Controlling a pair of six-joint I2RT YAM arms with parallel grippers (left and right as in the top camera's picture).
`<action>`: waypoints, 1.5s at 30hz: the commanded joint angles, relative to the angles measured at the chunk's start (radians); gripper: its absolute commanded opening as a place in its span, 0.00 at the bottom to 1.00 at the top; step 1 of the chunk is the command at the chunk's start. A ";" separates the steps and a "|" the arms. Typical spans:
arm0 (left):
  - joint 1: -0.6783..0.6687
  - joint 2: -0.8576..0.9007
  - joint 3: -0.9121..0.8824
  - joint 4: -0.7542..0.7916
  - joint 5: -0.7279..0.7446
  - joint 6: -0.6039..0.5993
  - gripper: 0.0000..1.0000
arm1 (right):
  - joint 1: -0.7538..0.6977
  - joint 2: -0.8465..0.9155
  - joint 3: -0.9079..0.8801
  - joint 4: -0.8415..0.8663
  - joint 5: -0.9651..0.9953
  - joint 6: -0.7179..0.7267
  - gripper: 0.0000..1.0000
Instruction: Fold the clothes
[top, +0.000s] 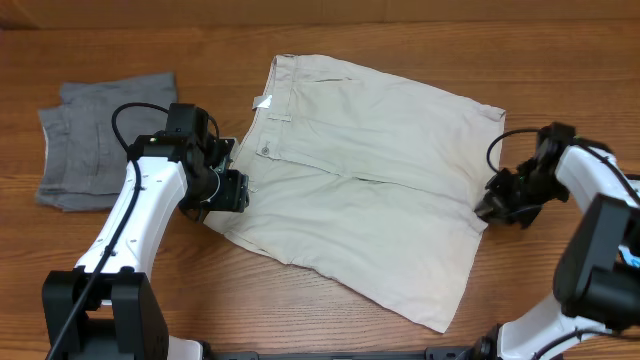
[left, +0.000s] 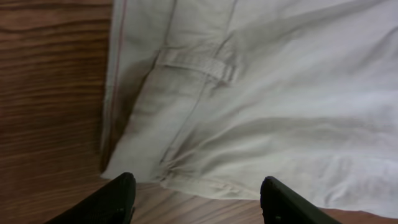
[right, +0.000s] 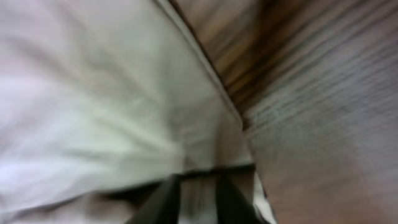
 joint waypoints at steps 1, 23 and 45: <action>-0.002 0.015 -0.011 0.006 -0.127 0.023 0.68 | -0.002 -0.158 0.089 -0.026 0.016 -0.035 0.46; 0.091 0.253 -0.100 0.102 -0.101 -0.187 0.56 | 0.011 -0.400 0.011 -0.296 -0.093 -0.165 0.68; 0.110 0.253 -0.095 -0.050 -0.035 -0.011 0.05 | 0.224 -0.336 -0.586 0.088 -0.156 0.151 0.04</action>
